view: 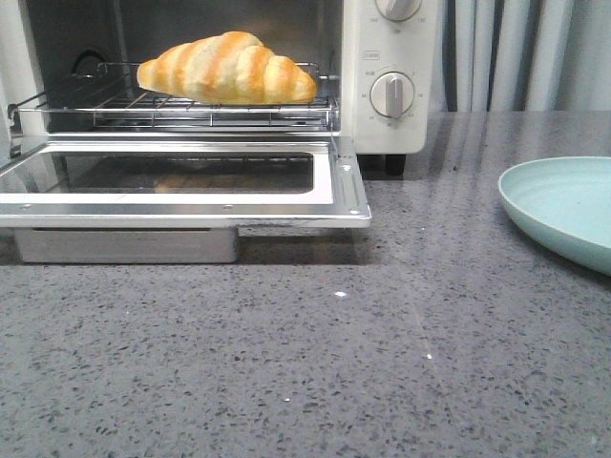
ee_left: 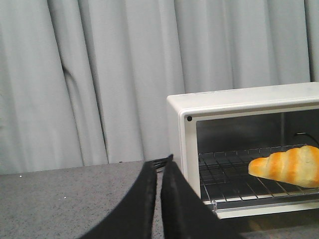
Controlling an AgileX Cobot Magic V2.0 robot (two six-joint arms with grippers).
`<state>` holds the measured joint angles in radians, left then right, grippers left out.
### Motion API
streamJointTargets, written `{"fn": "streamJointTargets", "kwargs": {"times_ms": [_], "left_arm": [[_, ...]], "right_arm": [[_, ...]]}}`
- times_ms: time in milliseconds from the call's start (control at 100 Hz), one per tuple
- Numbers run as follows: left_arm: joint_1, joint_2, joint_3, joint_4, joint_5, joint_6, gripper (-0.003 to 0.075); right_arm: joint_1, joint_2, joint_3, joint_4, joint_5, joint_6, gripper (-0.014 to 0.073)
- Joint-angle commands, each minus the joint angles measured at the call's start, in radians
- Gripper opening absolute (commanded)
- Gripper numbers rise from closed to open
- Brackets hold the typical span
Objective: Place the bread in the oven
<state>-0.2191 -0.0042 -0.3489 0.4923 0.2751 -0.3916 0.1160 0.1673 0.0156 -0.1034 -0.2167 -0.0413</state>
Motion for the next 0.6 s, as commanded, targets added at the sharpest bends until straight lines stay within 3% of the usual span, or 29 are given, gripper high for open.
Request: {"fn": "streamJointTargets", "kwargs": {"times_ms": [0,320,590], "left_arm": [[0.002,-0.031,-0.025,-0.002,-0.067,-0.01,-0.002],[0.002,-0.031,-0.025,-0.002,-0.067,-0.01,-0.002],[0.002,-0.031,-0.025,-0.002,-0.067,-0.01,-0.002]], "right_arm": [[-0.003,0.006,0.01,0.006,-0.076,-0.011,-0.0046],[-0.051,-0.046,0.01,0.007,-0.058,-0.011,-0.0046],[-0.14,-0.2,0.01,0.014,0.067,0.017,-0.0046]]}}
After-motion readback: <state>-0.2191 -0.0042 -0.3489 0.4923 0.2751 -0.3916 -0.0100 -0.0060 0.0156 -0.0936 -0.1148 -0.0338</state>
